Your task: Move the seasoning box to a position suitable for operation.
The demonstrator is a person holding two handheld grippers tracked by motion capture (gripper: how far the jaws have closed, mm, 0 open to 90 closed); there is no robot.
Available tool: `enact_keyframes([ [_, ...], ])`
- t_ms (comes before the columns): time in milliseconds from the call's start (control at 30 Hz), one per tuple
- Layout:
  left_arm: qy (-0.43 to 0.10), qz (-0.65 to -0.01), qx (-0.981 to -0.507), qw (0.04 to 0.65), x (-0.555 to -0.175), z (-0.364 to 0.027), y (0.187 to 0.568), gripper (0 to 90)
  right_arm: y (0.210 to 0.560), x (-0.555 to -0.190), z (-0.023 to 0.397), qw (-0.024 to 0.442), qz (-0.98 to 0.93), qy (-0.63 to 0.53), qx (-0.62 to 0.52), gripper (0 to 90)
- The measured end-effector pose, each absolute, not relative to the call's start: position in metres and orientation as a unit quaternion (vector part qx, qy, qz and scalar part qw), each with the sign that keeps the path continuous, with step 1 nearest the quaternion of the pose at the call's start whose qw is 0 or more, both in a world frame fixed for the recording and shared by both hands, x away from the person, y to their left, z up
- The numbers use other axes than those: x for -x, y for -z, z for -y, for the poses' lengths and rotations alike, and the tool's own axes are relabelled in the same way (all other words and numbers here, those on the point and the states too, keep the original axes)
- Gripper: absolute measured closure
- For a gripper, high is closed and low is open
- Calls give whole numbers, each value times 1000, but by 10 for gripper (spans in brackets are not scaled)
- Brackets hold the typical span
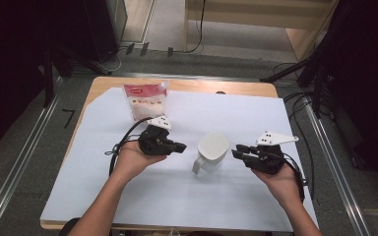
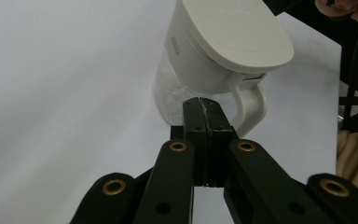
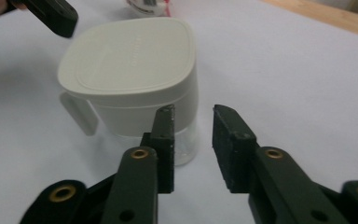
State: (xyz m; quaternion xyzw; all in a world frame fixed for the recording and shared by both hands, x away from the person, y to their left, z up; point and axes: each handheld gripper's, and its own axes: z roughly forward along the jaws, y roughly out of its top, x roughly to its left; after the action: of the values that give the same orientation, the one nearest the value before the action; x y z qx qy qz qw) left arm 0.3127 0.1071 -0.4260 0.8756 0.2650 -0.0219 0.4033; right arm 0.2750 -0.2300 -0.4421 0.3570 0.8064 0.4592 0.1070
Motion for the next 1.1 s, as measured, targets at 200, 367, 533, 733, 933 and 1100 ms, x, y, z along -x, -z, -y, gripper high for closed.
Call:
enact_keyframes([
  [200,24,-261,-884,387,-314,-95,433,900,445,-273,231,93,-810,-452,-361,900],
  [367,31,-257,-889,378,-317,-88,436,900,451,-271,225,81,-821,-438,-358,900],
  [533,40,-254,-888,381,-319,-85,441,900,454,-270,218,77,-825,-433,-354,900],
  [733,37,-243,-890,385,-316,-81,441,900,456,-270,214,71,-825,-435,-353,900],
  [933,44,-240,-890,384,-313,-77,443,900,458,-271,209,64,-826,-435,-352,900],
  [1100,46,-234,-893,380,-311,-74,443,900,459,-271,208,62,-827,-435,-350,900],
])
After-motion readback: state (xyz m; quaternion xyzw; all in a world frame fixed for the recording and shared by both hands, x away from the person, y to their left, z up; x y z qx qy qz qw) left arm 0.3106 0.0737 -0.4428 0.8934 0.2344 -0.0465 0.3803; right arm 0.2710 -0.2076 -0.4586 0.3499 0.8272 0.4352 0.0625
